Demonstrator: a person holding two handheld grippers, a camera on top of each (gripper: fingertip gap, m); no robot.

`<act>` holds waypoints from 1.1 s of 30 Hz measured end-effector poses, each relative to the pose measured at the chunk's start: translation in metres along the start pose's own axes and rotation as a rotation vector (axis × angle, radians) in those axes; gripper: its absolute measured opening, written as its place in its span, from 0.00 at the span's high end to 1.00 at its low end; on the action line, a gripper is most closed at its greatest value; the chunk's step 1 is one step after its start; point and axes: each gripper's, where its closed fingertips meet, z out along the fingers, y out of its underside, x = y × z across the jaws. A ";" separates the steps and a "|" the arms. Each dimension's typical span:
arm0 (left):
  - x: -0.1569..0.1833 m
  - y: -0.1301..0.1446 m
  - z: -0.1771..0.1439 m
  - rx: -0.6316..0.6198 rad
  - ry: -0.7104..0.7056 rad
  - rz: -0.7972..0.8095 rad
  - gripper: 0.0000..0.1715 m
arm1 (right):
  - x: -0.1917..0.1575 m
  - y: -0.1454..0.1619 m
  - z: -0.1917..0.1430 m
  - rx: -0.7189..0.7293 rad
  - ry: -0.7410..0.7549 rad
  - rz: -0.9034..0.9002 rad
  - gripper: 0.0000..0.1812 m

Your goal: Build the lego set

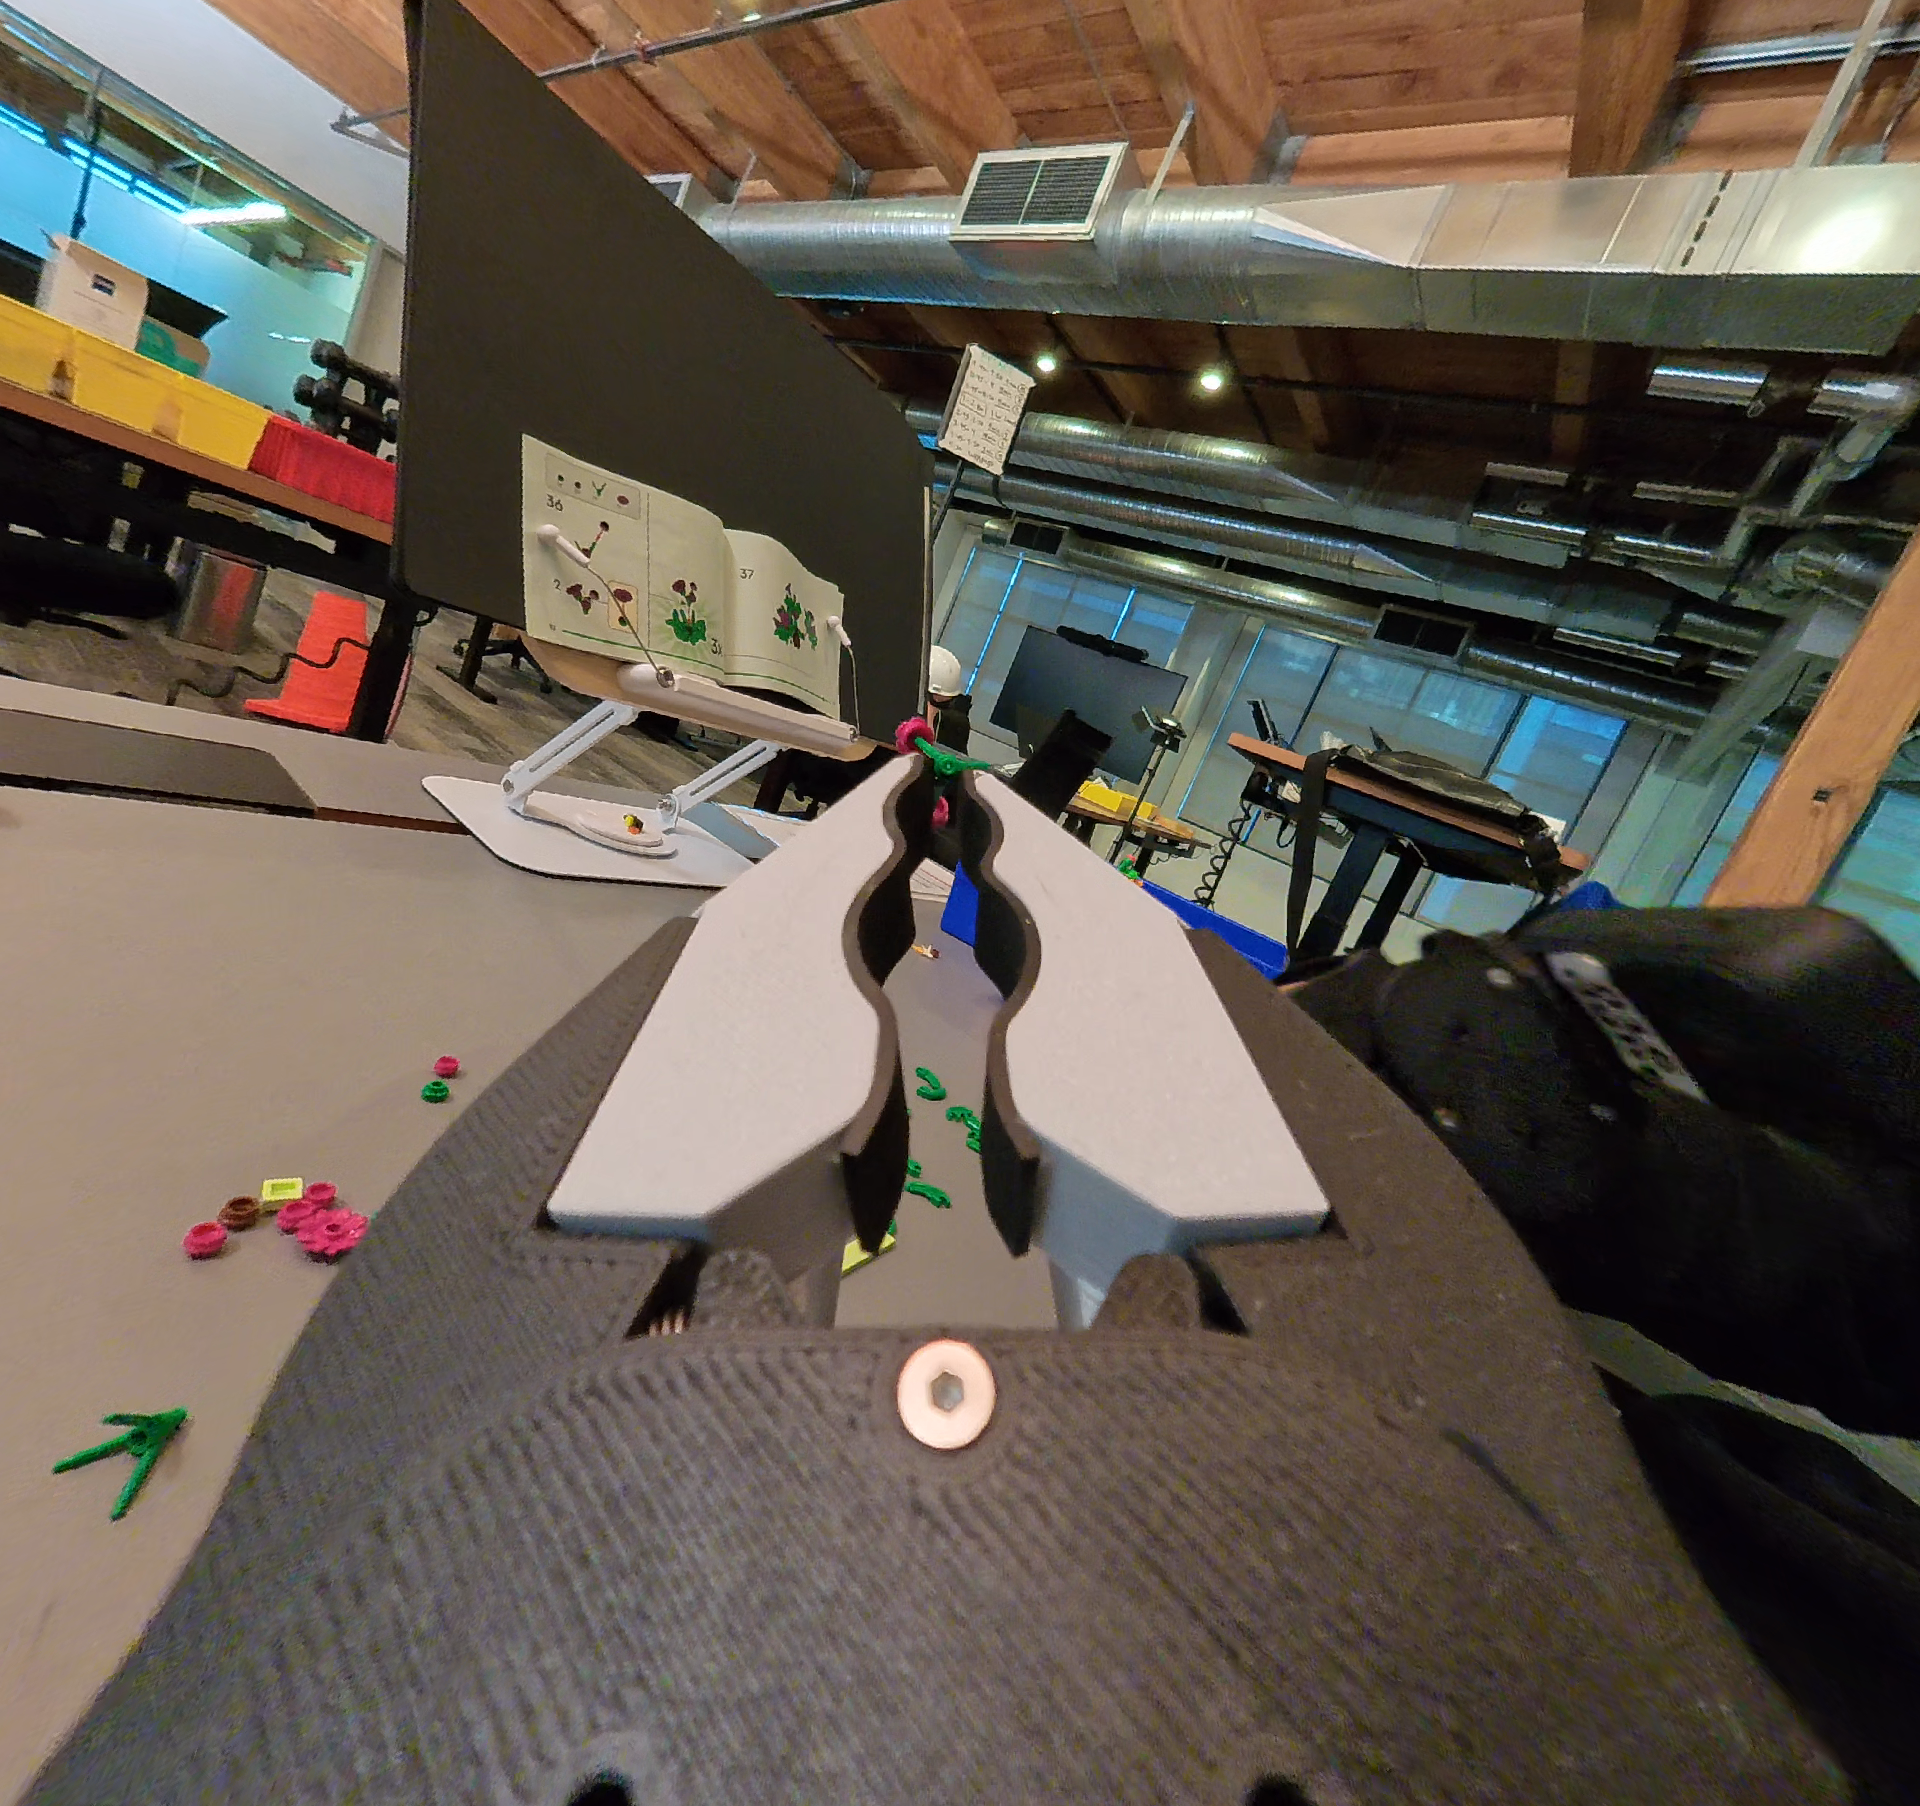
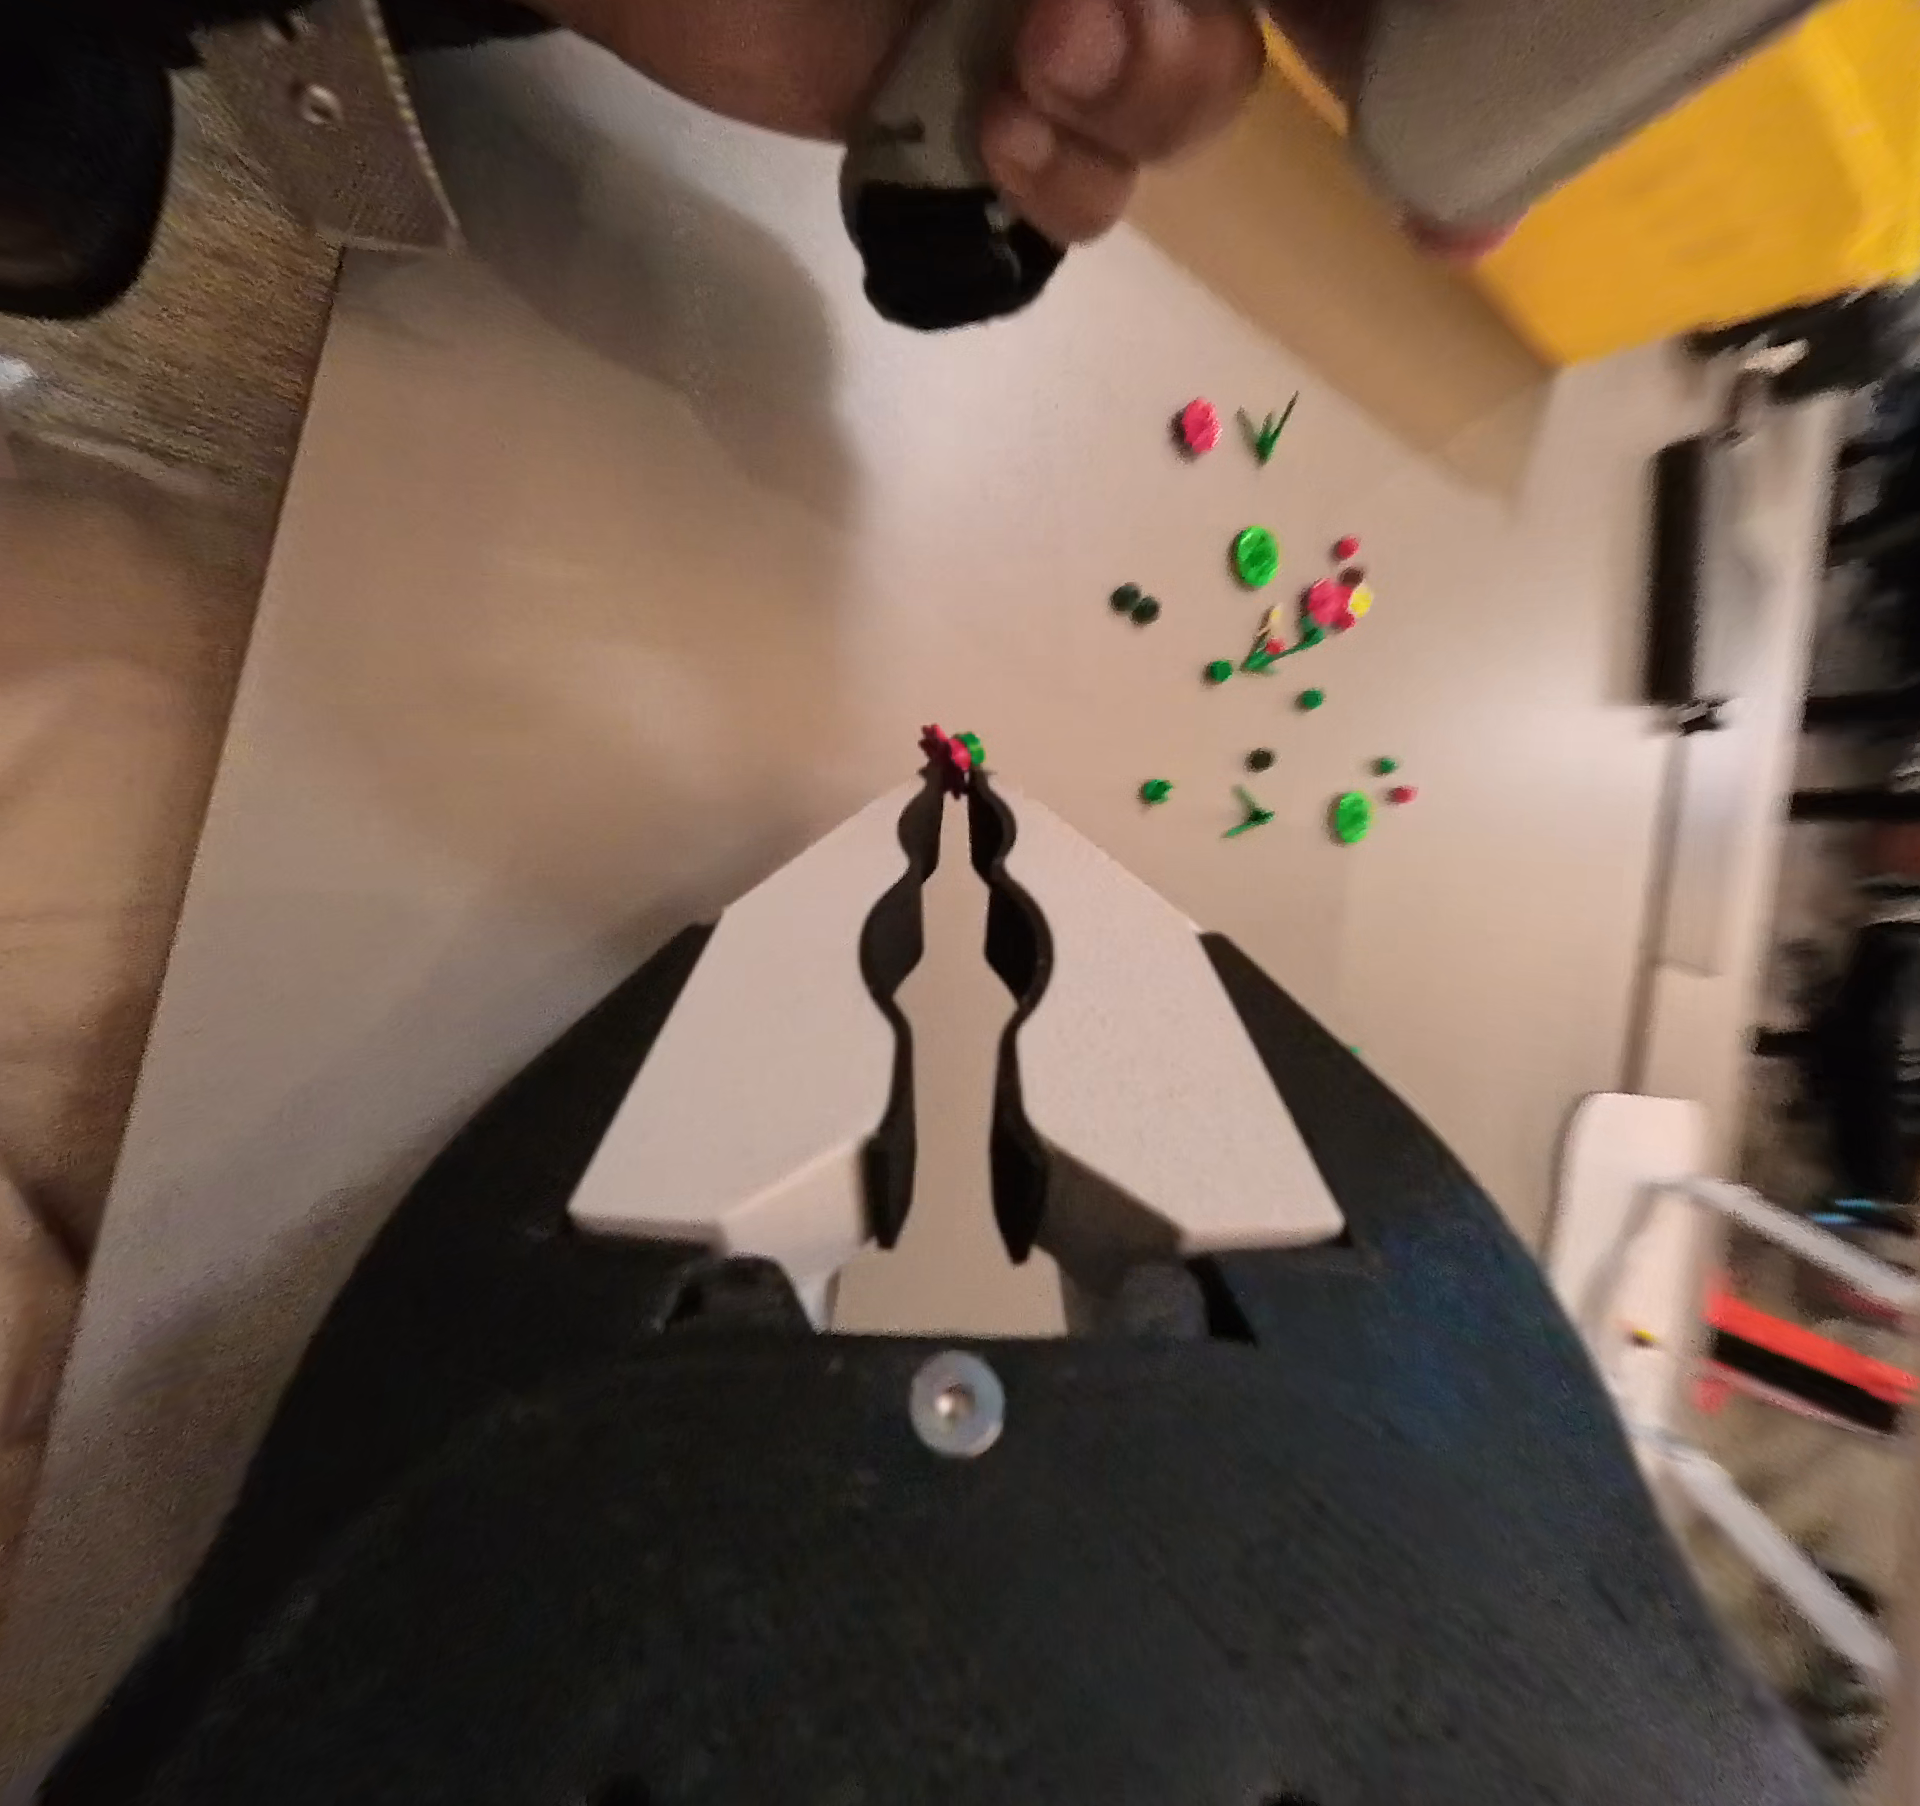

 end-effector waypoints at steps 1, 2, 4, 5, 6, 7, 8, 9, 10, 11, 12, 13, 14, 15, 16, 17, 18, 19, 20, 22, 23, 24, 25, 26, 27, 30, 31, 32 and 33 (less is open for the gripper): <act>0.000 0.000 0.000 -0.001 0.000 0.000 0.99 | 0.001 -0.003 -0.004 0.001 0.038 -0.055 0.99; 0.000 0.001 0.001 -0.002 0.001 0.000 0.99 | 0.002 -0.005 -0.006 -0.008 0.075 -0.104 0.99; 0.001 0.002 0.001 -0.006 0.001 0.000 0.99 | 0.002 -0.006 -0.010 -0.025 0.131 -0.183 1.00; 0.001 0.002 0.001 -0.006 0.002 0.000 0.99 | 0.002 -0.008 -0.012 -0.026 0.151 -0.211 1.00; 0.001 0.002 0.001 -0.007 0.002 0.000 0.99 | 0.001 -0.009 -0.013 -0.026 0.162 -0.225 1.00; 0.001 0.002 0.002 -0.008 0.002 0.000 0.99 | 0.001 -0.009 -0.014 -0.028 0.164 -0.227 1.00; 0.001 0.003 0.002 -0.010 0.003 -0.001 0.99 | 0.000 -0.009 -0.015 -0.030 0.166 -0.223 1.00; 0.001 0.003 0.002 -0.010 0.003 -0.002 0.99 | 0.000 -0.009 -0.015 -0.028 0.166 -0.217 1.00; 0.001 0.003 0.002 -0.011 0.004 -0.003 0.99 | 0.000 -0.008 -0.016 -0.028 0.164 -0.208 1.00; 0.002 0.004 0.002 -0.012 0.005 -0.003 0.99 | 0.000 -0.008 -0.017 -0.027 0.163 -0.194 1.00; 0.002 0.004 0.003 -0.013 0.005 -0.004 0.99 | 0.000 -0.006 -0.017 -0.025 0.156 -0.164 1.00; 0.002 0.004 0.003 -0.014 0.005 -0.004 0.99 | 0.001 -0.002 -0.015 -0.034 0.141 -0.090 1.00; 0.002 0.005 0.003 -0.015 0.006 -0.005 0.99 | -0.001 0.009 -0.011 -0.076 0.088 0.043 1.00; 0.002 0.005 0.003 -0.016 0.007 -0.007 0.99 | -0.009 0.020 -0.007 -0.124 -0.004 0.222 1.00; 0.002 0.005 0.003 -0.016 0.008 -0.007 0.99 | -0.021 0.026 -0.004 -0.143 -0.124 0.429 1.00; 0.002 0.005 0.003 -0.016 0.008 -0.007 0.99 | -0.032 0.026 -0.003 -0.127 -0.251 0.650 1.00; 0.002 0.005 0.003 -0.015 0.009 -0.007 0.99 | -0.039 0.020 -0.005 -0.076 -0.379 0.875 1.00; 0.002 0.005 0.003 -0.015 0.009 -0.008 0.99 | -0.041 0.012 -0.009 0.002 -0.509 1.098 1.00; 0.003 0.004 0.003 -0.013 0.010 -0.008 0.99 | -0.037 0.005 -0.014 0.093 -0.624 1.289 1.00; 0.003 0.004 0.003 -0.011 0.011 -0.010 0.99 | -0.032 0.013 -0.015 0.158 -0.699 1.485 1.00; 0.002 0.004 0.003 -0.010 0.010 -0.010 1.00 | -0.037 0.023 -0.012 0.113 -0.689 1.497 1.00; 0.002 0.004 0.003 -0.011 0.010 -0.010 1.00 | -0.043 0.032 -0.010 0.066 -0.672 1.493 1.00; 0.002 0.004 0.003 -0.010 0.009 -0.011 0.99 | -0.048 0.036 -0.008 0.036 -0.671 1.495 1.00; 0.002 0.004 0.003 -0.010 0.009 -0.012 1.00 | -0.051 0.036 -0.008 0.023 -0.678 1.502 1.00; 0.002 0.004 0.003 -0.010 0.009 -0.013 1.00 | -0.053 0.037 -0.007 0.010 -0.677 1.504 1.00; 0.002 0.004 0.003 -0.011 0.009 -0.010 1.00 | -0.053 0.038 -0.005 0.003 -0.673 1.507 1.00; 0.002 0.004 0.003 -0.012 0.010 -0.011 0.99 | -0.051 0.039 -0.004 0.006 -0.668 1.511 1.00; 0.002 0.004 0.003 -0.011 0.010 -0.012 1.00 | -0.050 0.041 -0.004 0.008 -0.667 1.513 1.00; 0.002 0.004 0.003 -0.010 0.011 -0.013 1.00 | -0.049 0.042 -0.004 0.006 -0.662 1.514 0.99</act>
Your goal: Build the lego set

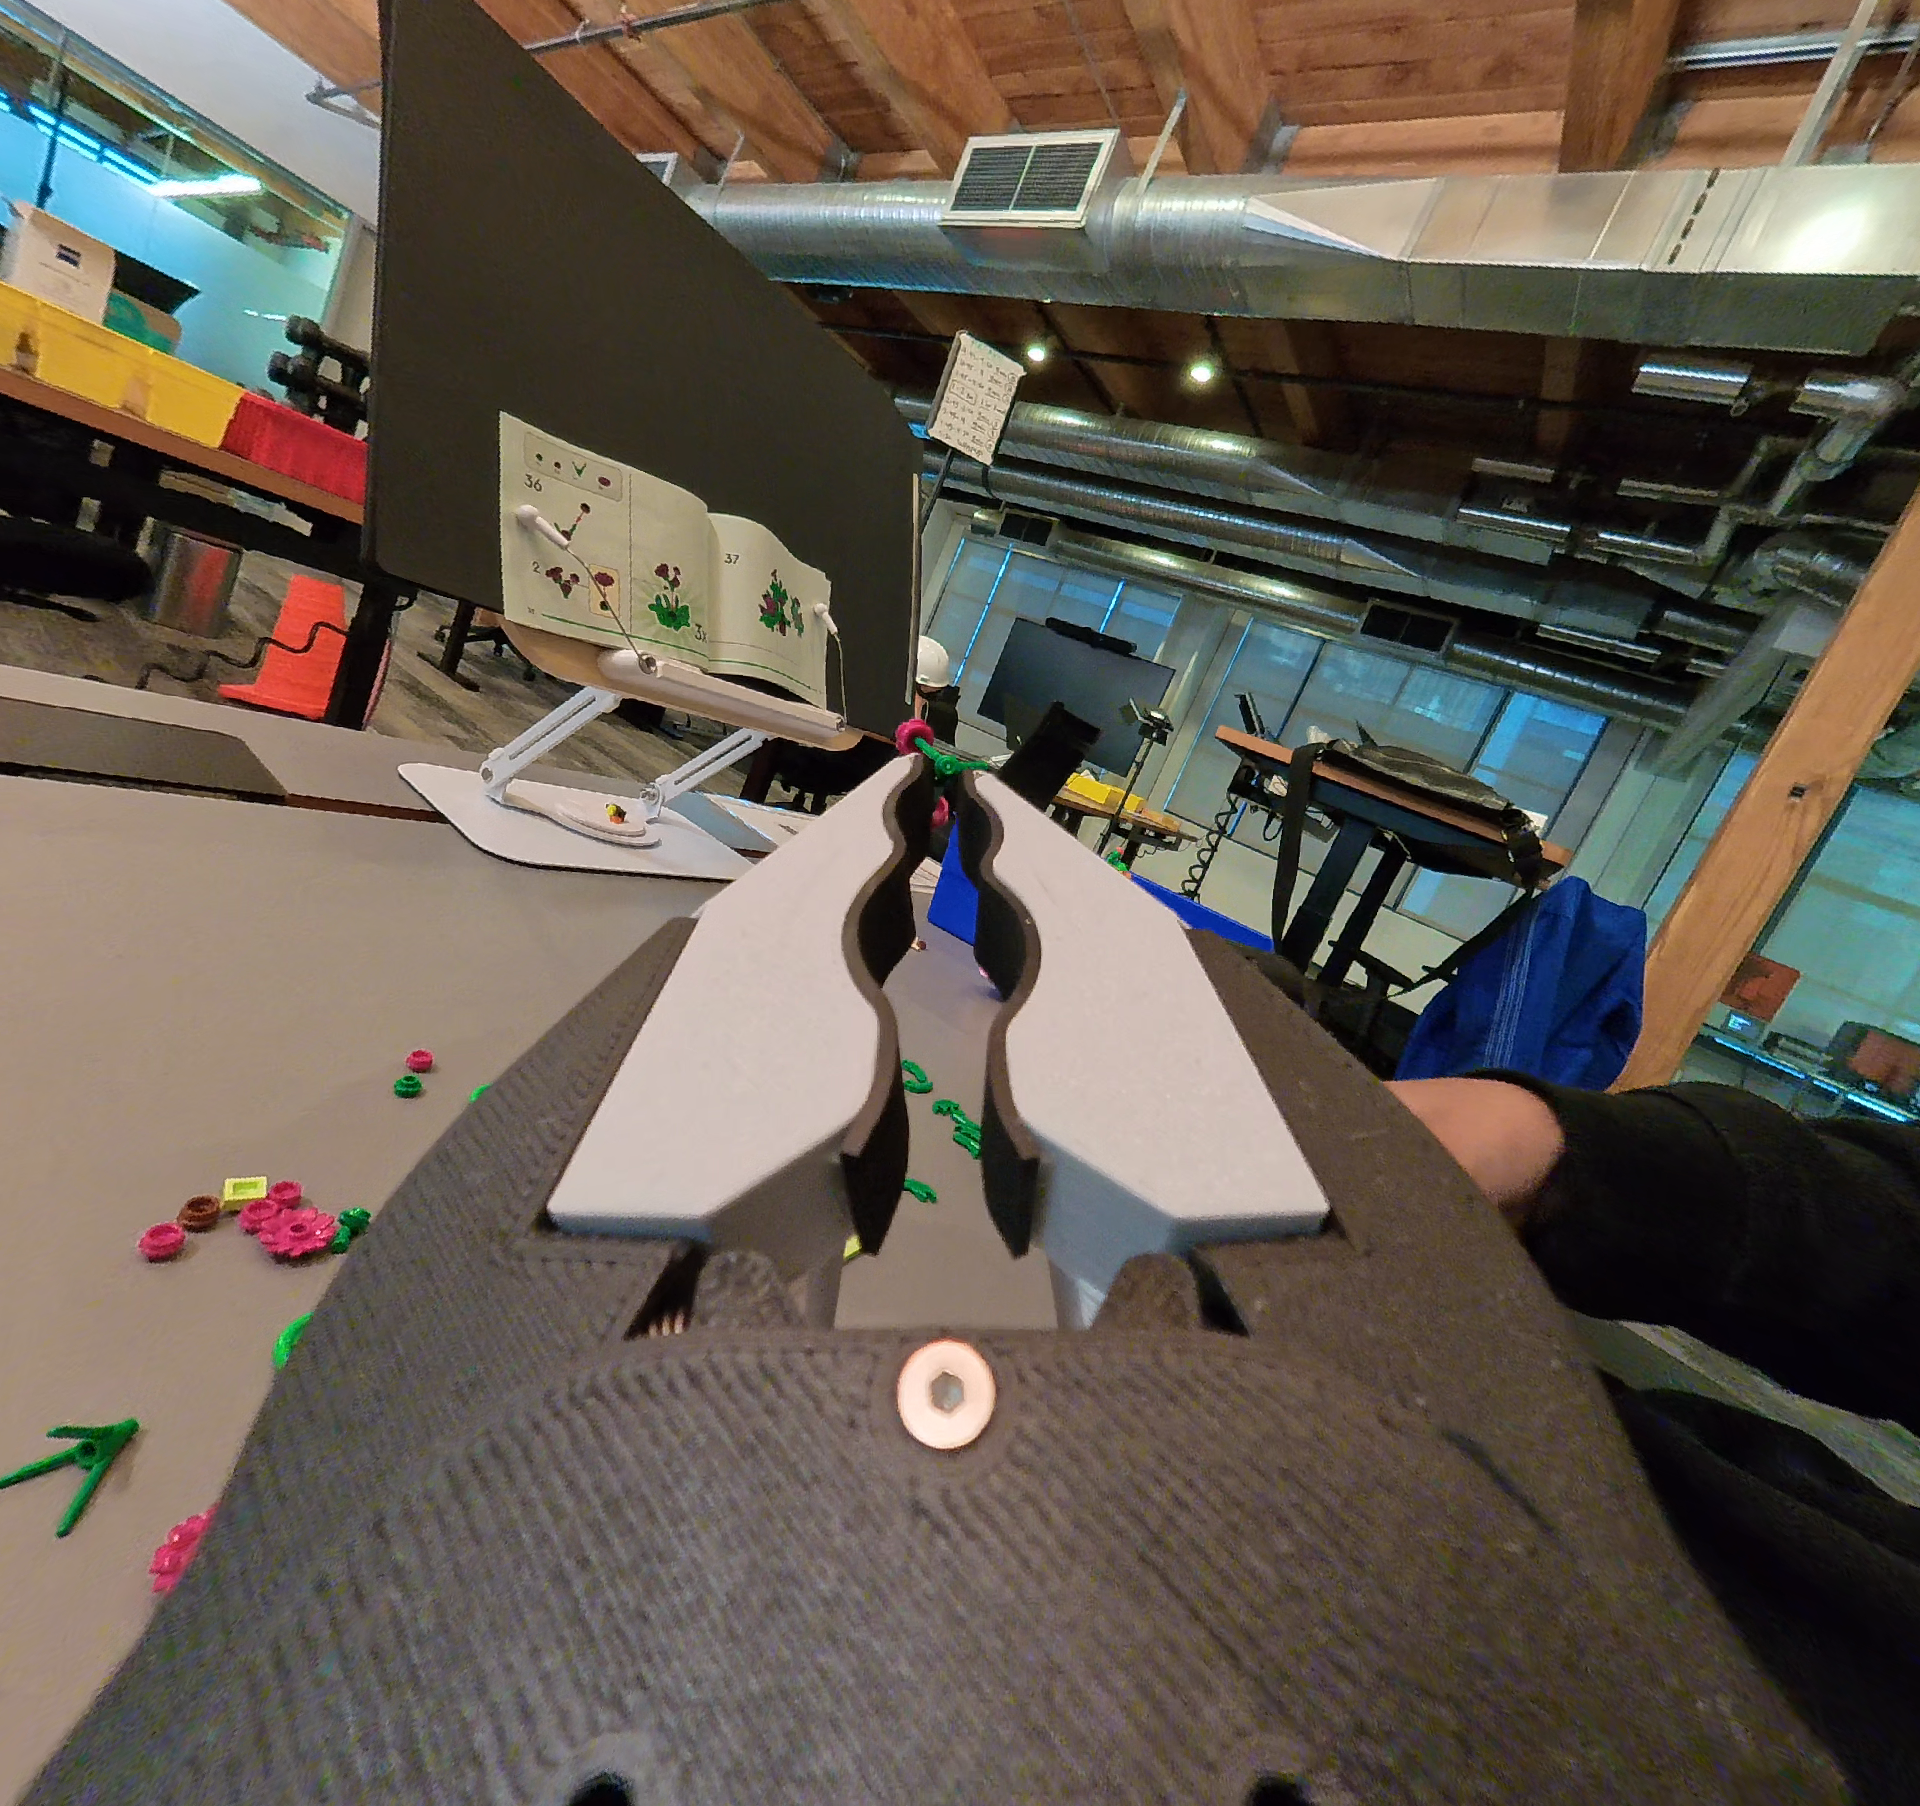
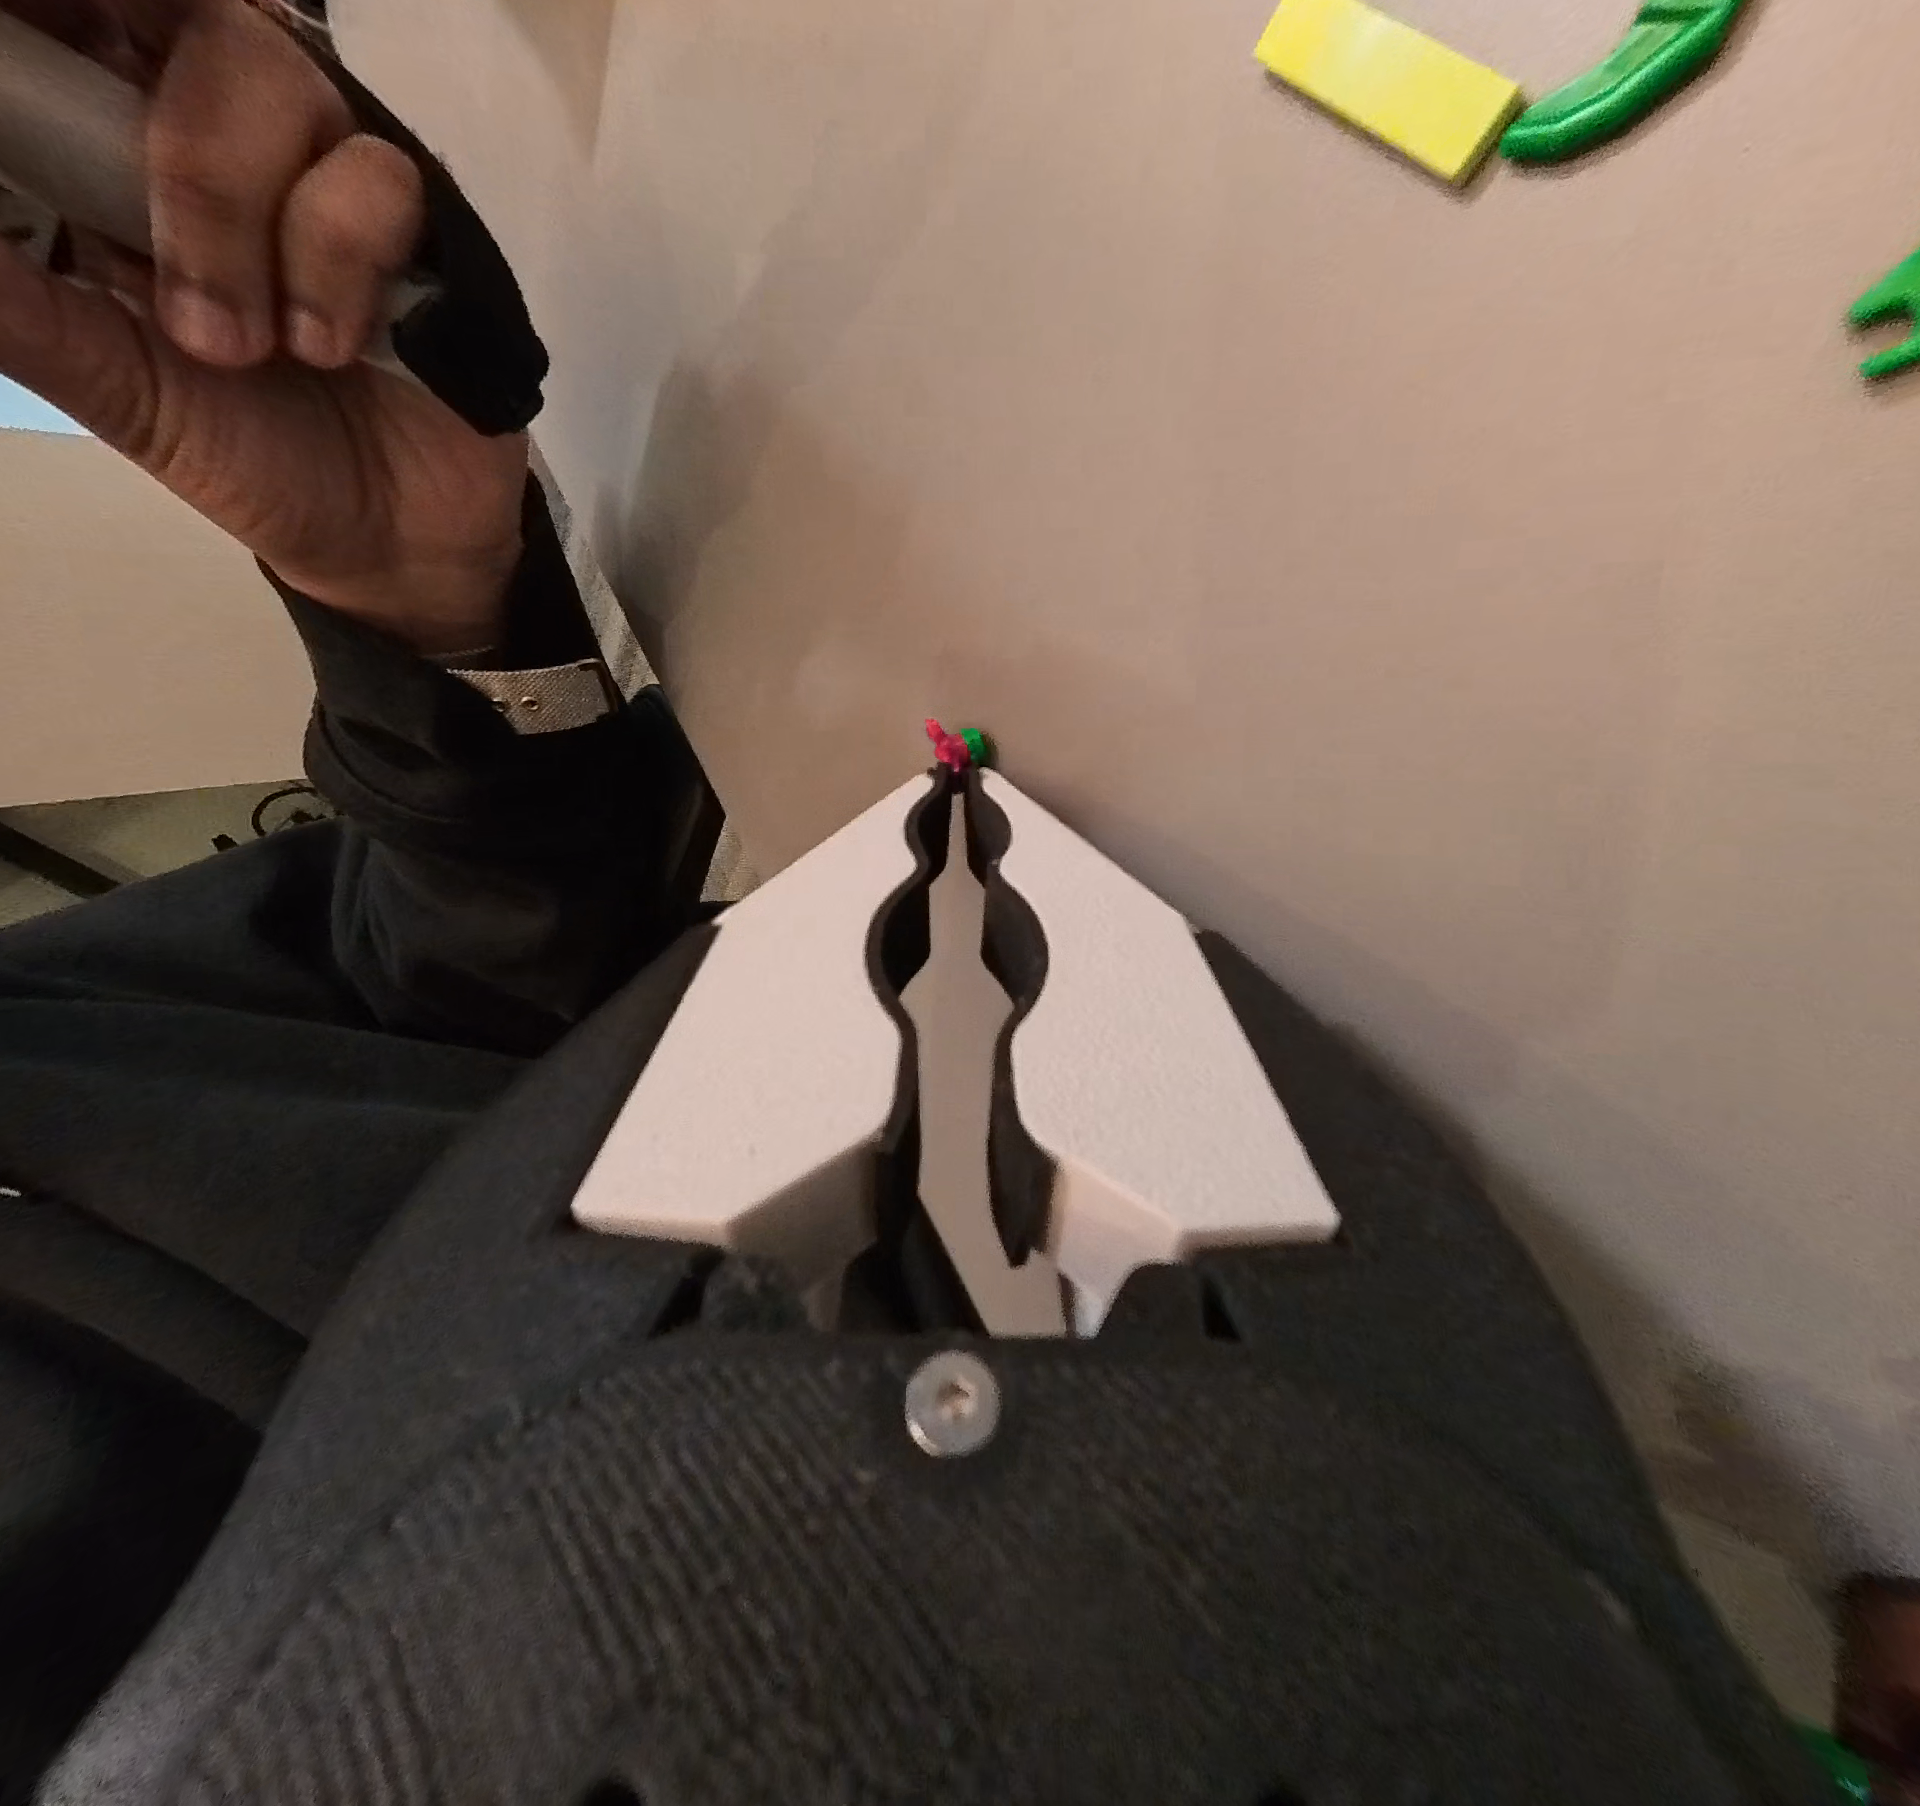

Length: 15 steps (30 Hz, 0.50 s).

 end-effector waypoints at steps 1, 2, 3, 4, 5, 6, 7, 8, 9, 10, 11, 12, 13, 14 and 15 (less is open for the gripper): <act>0.000 0.000 0.000 0.001 0.000 0.000 1.00 | 0.002 -0.001 -0.001 0.001 0.006 -0.002 0.99; 0.000 0.000 0.000 0.001 0.000 0.000 1.00 | 0.002 -0.001 -0.003 0.000 0.011 -0.005 0.98; 0.000 -0.001 0.000 0.002 0.000 0.000 1.00 | 0.003 -0.001 -0.004 -0.003 0.013 -0.008 0.97; 0.000 -0.001 0.000 0.003 0.000 -0.001 1.00 | 0.003 -0.001 -0.005 -0.004 0.018 -0.012 0.96; 0.000 -0.001 -0.001 0.004 0.000 -0.002 1.00 | 0.004 -0.002 -0.007 -0.003 0.030 -0.019 0.96; 0.000 -0.001 -0.001 0.003 0.000 -0.002 1.00 | 0.005 -0.002 -0.008 -0.002 0.043 -0.027 0.95; 0.000 -0.001 0.000 0.003 0.000 -0.002 1.00 | 0.006 -0.004 -0.010 0.000 0.055 -0.037 0.94; 0.000 -0.001 0.000 0.003 0.000 -0.001 1.00 | 0.007 -0.006 -0.012 0.006 0.070 -0.051 0.93; 0.000 -0.001 0.000 0.003 0.000 -0.001 1.00 | 0.007 -0.008 -0.014 0.017 0.085 -0.075 0.93; 0.000 0.000 0.000 0.002 0.000 -0.001 0.99 | 0.006 -0.012 -0.016 0.029 0.095 -0.112 0.92; 0.000 0.000 0.000 0.002 0.000 -0.001 0.99 | 0.003 -0.014 -0.018 0.035 0.106 -0.155 0.90; 0.000 0.000 0.000 0.002 0.000 -0.002 1.00 | 0.000 -0.015 -0.020 0.038 0.123 -0.211 0.88; 0.000 0.000 0.000 0.002 0.000 -0.002 0.99 | -0.003 -0.016 -0.022 0.040 0.146 -0.288 0.87; 0.000 0.000 0.000 0.002 0.000 -0.002 0.99 | -0.005 -0.017 -0.023 0.037 0.186 -0.382 0.88; 0.000 0.000 0.000 0.002 0.000 -0.003 0.99 | -0.004 -0.016 -0.025 0.026 0.252 -0.490 0.89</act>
